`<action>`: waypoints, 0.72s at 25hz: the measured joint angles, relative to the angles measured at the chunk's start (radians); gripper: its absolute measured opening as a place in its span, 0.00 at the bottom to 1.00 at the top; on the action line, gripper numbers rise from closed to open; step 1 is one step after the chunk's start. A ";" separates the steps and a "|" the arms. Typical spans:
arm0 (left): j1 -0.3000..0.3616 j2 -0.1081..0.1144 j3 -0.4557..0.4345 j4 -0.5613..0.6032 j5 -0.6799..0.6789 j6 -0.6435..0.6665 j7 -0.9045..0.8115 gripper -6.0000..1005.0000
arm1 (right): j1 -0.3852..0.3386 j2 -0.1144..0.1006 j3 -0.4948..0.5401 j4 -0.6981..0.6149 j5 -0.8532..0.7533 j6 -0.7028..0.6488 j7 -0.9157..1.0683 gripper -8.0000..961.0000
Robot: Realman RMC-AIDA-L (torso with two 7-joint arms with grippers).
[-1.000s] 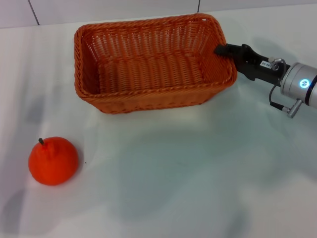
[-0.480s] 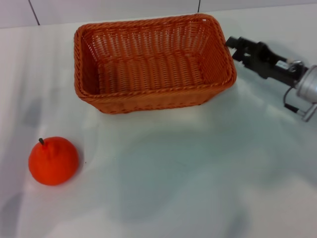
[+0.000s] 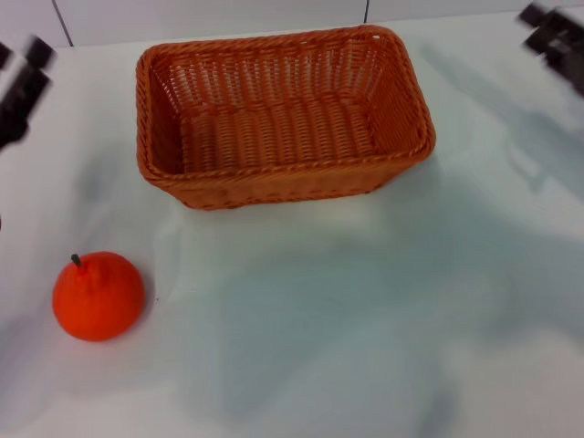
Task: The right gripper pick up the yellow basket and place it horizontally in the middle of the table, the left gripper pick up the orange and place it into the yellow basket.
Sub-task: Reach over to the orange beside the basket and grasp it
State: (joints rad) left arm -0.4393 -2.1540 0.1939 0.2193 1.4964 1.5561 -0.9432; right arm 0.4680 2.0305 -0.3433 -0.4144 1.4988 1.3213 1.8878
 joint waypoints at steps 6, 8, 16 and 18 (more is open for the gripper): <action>0.090 0.003 0.117 0.244 0.171 0.095 -0.172 0.70 | -0.010 -0.032 0.046 -0.021 0.011 0.016 -0.019 0.67; 0.115 -0.002 0.111 0.272 0.197 0.105 -0.189 0.69 | -0.003 -0.035 0.055 -0.022 0.011 0.009 -0.032 0.67; 0.187 -0.007 0.111 0.293 0.350 0.116 -0.151 0.78 | 0.046 -0.038 0.059 -0.022 0.013 -0.030 -0.052 0.66; 0.196 -0.007 0.111 0.295 0.376 0.114 -0.139 0.86 | 0.057 -0.038 0.059 -0.018 0.014 -0.040 -0.052 0.66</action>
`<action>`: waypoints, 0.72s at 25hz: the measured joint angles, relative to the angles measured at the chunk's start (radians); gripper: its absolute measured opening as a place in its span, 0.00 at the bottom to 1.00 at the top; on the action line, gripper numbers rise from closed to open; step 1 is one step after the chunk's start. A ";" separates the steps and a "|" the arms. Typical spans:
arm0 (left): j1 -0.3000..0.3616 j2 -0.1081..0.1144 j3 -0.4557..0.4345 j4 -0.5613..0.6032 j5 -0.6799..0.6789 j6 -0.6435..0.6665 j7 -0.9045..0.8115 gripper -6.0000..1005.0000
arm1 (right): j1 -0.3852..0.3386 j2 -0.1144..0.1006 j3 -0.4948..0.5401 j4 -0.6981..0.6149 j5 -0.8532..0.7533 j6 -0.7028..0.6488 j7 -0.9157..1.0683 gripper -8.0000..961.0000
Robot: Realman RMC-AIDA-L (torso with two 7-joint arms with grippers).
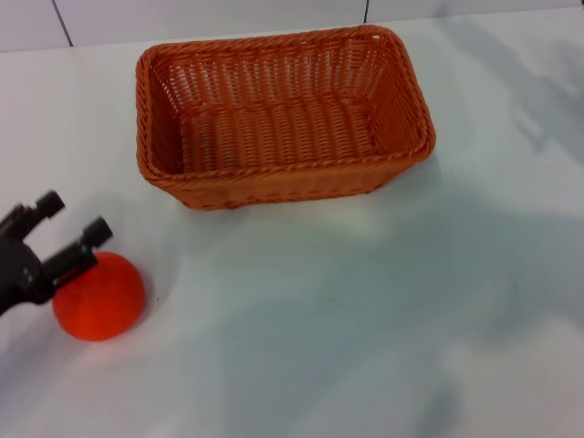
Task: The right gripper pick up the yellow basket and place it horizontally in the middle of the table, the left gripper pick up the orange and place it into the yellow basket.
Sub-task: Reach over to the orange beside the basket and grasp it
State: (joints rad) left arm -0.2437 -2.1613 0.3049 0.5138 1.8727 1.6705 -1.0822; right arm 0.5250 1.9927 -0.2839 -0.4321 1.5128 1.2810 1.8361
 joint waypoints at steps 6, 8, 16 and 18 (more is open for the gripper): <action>0.027 0.000 -0.014 0.006 0.074 -0.018 0.048 0.90 | 0.022 0.010 0.000 0.005 0.002 -0.005 -0.001 0.66; 0.031 0.001 -0.024 0.007 0.096 -0.026 0.063 0.90 | 0.027 0.015 0.000 0.006 0.008 -0.004 -0.002 0.66; 0.032 0.001 -0.026 0.015 0.182 -0.094 0.084 0.84 | 0.030 0.037 -0.003 0.008 0.028 0.008 -0.003 0.66; 0.032 0.000 -0.027 0.015 0.183 -0.119 0.087 0.81 | 0.030 0.040 -0.004 0.008 0.028 0.010 -0.003 0.66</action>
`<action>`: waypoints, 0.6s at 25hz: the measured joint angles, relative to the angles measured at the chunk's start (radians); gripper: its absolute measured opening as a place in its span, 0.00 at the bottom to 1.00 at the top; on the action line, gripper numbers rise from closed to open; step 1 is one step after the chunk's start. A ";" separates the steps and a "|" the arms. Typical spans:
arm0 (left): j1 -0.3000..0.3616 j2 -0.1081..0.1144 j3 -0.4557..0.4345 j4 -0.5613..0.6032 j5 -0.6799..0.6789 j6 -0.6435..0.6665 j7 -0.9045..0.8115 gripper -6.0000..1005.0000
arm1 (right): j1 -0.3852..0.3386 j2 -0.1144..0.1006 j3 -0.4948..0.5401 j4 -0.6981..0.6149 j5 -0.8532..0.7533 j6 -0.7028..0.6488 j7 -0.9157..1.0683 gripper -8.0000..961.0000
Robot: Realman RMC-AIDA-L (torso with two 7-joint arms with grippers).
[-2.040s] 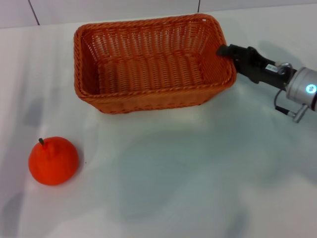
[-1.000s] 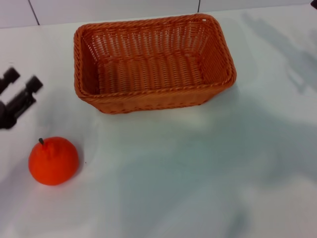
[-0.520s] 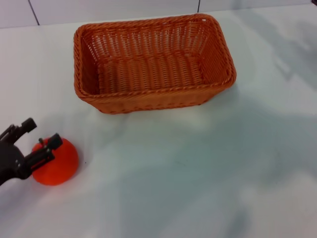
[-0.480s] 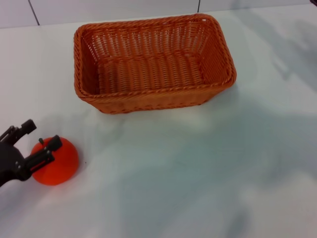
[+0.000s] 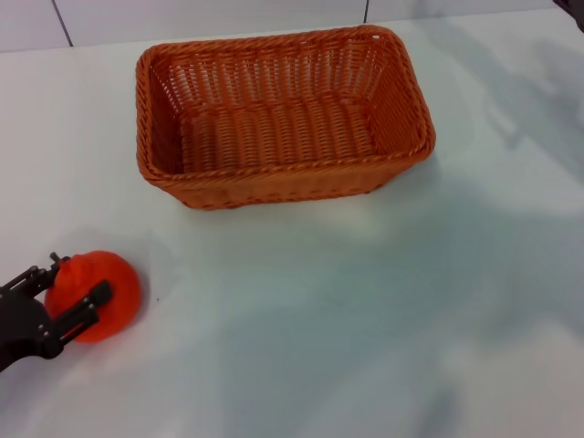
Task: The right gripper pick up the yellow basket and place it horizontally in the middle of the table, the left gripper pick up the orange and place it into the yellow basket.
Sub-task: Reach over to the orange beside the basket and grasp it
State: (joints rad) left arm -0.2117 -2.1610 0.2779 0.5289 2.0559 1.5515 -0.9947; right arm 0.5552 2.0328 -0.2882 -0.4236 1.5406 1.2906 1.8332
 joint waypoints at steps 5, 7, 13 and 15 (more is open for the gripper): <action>0.000 0.000 -0.003 0.000 0.001 -0.022 0.009 0.67 | 0.000 0.002 -0.001 0.001 0.000 0.001 0.001 0.66; -0.001 0.000 -0.006 0.000 0.002 -0.022 0.010 0.60 | 0.000 0.002 -0.002 0.003 0.000 0.001 0.002 0.66; -0.008 0.001 -0.004 -0.003 0.003 -0.010 0.010 0.38 | -0.001 0.001 0.001 0.010 0.000 0.001 0.002 0.66; -0.020 0.003 -0.018 -0.014 -0.012 0.033 0.010 0.34 | -0.003 0.001 0.003 0.010 0.000 0.001 0.002 0.66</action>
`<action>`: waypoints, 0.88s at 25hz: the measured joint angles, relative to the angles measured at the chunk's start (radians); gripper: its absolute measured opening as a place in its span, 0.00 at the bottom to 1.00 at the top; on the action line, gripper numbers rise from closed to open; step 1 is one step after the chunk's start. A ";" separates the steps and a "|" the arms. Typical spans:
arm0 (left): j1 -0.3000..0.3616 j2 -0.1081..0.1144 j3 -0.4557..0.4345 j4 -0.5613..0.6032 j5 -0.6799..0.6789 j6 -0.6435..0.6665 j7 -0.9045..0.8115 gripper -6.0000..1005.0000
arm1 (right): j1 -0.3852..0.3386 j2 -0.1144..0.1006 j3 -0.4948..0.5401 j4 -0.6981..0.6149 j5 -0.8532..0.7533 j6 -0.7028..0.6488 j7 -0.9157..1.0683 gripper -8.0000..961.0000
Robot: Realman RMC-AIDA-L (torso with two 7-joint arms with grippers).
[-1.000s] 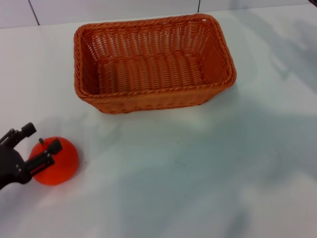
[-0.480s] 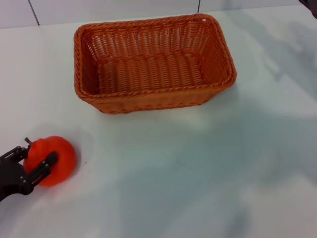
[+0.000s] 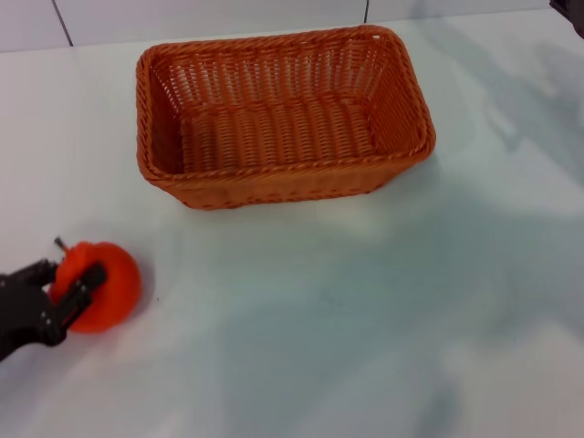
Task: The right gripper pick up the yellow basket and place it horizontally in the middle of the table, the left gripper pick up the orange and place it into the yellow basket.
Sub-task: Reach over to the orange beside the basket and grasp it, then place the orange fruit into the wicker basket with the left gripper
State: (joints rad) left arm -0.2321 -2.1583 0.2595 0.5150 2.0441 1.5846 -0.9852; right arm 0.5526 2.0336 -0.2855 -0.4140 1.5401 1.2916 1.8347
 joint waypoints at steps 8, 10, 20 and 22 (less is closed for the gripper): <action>-0.083 0.004 -0.143 -0.097 -0.155 0.088 -0.001 0.29 | -0.016 -0.001 0.002 0.015 0.000 0.000 0.000 0.66; -0.121 0.005 -0.163 -0.131 -0.218 0.089 -0.003 0.28 | -0.022 0.000 0.002 0.017 0.000 0.003 -0.001 0.66; -0.404 -0.001 -0.097 -0.255 -0.277 -0.137 -0.008 0.21 | -0.063 0.006 0.003 0.017 0.000 0.065 -0.006 0.65; -0.436 -0.002 -0.063 -0.273 -0.276 -0.195 -0.013 0.20 | -0.073 0.005 0.007 0.017 0.000 0.080 -0.005 0.65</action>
State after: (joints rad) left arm -0.6681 -2.1607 0.1970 0.2421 1.7683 1.3892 -0.9983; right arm 0.4791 2.0388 -0.2788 -0.3970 1.5401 1.3714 1.8292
